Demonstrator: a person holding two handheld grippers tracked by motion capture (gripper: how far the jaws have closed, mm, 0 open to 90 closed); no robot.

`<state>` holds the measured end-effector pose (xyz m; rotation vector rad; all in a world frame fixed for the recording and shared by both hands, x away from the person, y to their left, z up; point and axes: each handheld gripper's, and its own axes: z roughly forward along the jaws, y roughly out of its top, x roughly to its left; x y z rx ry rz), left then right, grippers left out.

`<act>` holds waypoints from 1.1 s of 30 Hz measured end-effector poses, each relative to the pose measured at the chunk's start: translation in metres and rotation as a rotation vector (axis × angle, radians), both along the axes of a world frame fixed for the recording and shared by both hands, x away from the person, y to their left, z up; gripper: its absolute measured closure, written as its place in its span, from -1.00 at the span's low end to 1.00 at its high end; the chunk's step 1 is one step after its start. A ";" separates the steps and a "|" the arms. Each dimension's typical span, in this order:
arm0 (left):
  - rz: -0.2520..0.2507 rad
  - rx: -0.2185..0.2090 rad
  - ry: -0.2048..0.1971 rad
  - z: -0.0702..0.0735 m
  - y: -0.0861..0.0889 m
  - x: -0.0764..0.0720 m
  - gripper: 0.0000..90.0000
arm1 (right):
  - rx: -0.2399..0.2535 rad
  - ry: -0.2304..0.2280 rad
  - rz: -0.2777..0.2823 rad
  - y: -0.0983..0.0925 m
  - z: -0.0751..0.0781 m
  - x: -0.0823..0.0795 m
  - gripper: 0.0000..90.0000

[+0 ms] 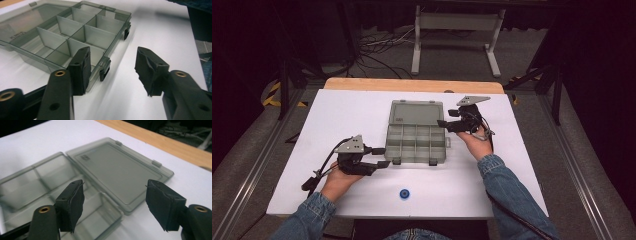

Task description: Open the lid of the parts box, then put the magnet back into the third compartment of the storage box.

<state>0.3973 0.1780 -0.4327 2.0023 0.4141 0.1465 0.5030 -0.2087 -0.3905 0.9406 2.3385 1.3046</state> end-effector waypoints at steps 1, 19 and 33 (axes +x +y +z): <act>0.003 -0.002 0.000 0.001 0.002 -0.002 -0.01 | 0.004 -0.013 0.013 0.001 0.004 -0.006 -0.34; 0.057 -0.001 -0.020 0.009 0.036 -0.023 -0.20 | 0.096 -0.092 0.151 0.012 0.033 -0.076 -0.53; 0.072 -0.014 -0.024 0.009 0.044 -0.028 -0.22 | -0.039 -0.018 0.306 0.044 0.047 -0.101 -0.97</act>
